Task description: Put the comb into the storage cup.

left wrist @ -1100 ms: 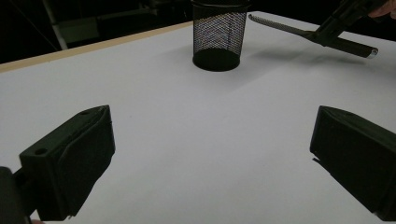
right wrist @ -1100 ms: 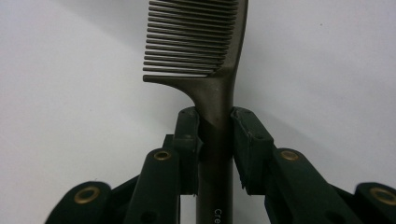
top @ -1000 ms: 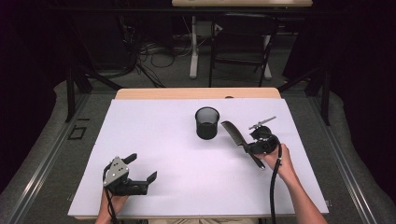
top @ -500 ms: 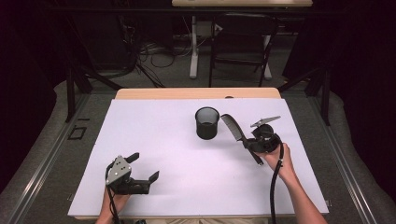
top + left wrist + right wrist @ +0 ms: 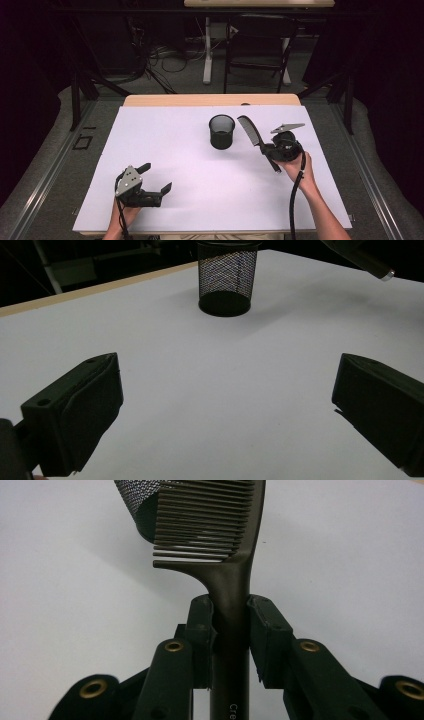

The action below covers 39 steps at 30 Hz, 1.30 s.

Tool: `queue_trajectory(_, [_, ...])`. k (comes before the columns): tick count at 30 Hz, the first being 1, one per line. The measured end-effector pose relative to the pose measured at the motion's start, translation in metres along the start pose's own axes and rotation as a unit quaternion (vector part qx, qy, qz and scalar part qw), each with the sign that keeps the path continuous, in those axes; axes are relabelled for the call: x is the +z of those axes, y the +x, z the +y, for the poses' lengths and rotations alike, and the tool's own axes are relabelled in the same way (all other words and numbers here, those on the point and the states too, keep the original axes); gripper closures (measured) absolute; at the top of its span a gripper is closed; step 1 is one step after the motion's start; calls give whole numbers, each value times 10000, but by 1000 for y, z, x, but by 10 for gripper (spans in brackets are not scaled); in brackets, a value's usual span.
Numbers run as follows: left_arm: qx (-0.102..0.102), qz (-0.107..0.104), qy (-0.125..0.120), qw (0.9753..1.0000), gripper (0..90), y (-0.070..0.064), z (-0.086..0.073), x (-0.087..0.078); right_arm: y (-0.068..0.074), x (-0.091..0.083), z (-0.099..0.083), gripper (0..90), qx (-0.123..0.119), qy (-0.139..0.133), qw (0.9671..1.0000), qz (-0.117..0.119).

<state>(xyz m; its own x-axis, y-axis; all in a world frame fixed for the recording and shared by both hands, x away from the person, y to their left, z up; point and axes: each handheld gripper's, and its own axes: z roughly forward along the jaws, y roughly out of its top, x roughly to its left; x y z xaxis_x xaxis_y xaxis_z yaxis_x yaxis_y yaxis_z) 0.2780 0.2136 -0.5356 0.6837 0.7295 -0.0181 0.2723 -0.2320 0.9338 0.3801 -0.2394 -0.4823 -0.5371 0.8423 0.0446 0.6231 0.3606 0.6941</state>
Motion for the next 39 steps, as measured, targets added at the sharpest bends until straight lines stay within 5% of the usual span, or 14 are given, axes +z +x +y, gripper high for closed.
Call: queue_trajectory(39, [13,10,7,10000,1,-1,0,1,8,-9,20,728,-155,-837,9964,-18])
